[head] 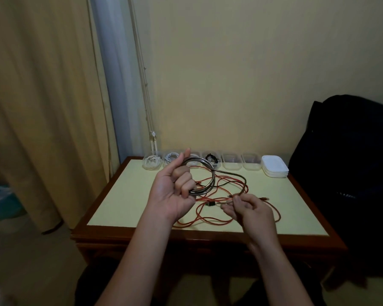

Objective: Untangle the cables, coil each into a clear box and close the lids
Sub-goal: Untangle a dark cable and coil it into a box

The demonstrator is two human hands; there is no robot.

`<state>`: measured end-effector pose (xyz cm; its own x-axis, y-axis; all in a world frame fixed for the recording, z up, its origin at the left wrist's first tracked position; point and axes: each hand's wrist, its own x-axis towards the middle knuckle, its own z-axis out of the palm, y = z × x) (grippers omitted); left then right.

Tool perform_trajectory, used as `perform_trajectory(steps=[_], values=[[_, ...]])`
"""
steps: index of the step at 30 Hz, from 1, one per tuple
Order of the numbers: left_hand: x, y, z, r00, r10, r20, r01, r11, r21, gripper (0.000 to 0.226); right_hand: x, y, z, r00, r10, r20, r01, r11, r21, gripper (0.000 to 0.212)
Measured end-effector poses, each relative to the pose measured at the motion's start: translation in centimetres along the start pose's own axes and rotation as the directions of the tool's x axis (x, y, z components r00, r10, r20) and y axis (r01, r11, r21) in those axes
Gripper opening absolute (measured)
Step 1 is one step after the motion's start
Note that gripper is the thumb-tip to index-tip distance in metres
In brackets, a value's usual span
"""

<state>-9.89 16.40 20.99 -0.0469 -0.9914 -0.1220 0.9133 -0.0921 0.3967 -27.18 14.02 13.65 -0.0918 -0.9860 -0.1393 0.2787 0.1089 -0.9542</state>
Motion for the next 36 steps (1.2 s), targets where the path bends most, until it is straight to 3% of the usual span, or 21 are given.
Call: perform_trajectory(steps=[2, 4, 8, 13, 17, 21, 27, 30, 33, 36], values=[[0.2, -0.2, 0.0, 1.0, -0.008, -0.002, 0.008, 1.0, -0.007, 0.023, -1.0, -0.6, 1.0, 0.997, 0.057, 0.055, -0.07, 0.962, 0.263, 0.013], [0.4, -0.4, -0.1, 1.0, -0.021, -0.002, 0.021, 1.0, -0.006, 0.021, -1.8, -1.1, 2.0, 0.993, 0.062, 0.104, -0.1, 0.901, 0.421, 0.012], [0.5, -1.0, -0.3, 0.998, -0.058, -0.01, 0.058, 0.998, 0.003, 0.02, -2.8, -1.8, 3.2, 0.984, 0.052, 0.172, -0.14, 0.824, 0.55, 0.005], [0.9, -1.9, -0.4, 0.997, -0.061, -0.055, 0.062, 0.998, 0.019, 0.017, -3.9, -1.9, 3.7, 0.929, 0.051, 0.366, -0.166, 0.942, 0.291, 0.021], [0.9, -1.7, -0.1, 0.994, 0.005, -0.107, 0.002, 0.998, 0.068, 0.016, -4.5, -2.0, 3.9, 0.869, 0.056, 0.491, -0.247, 0.909, 0.334, 0.022], [1.1, -1.6, -0.4, 0.987, 0.09, -0.136, -0.068, 0.985, 0.161, 0.015, -5.2, -2.7, 4.1, 0.843, 0.055, 0.535, -0.323, 0.847, 0.423, 0.023], [1.2, -3.2, -1.1, 0.981, 0.147, -0.129, -0.081, 0.905, 0.417, 0.025, -5.1, -3.2, 4.4, 0.869, 0.092, 0.486, -0.237, 0.94, 0.246, 0.013], [1.5, -3.5, -1.6, 0.979, 0.192, -0.068, -0.136, 0.866, 0.48, 0.03, -4.5, -3.7, 3.5, 0.853, 0.146, 0.5, -0.302, 0.921, 0.246, 0.02], [1.4, -2.8, -1.9, 0.995, 0.095, -0.025, -0.066, 0.837, 0.543, 0.03, -3.4, -3.8, 2.2, 0.836, 0.219, 0.504, -0.362, 0.909, 0.206, 0.032], [1.2, -1.8, -2.0, 0.993, -0.113, -0.022, 0.108, 0.848, 0.519, 0.035, -2.6, -3.6, 1.2, 0.817, 0.255, 0.517, -0.356, 0.929, 0.104, 0.024]])
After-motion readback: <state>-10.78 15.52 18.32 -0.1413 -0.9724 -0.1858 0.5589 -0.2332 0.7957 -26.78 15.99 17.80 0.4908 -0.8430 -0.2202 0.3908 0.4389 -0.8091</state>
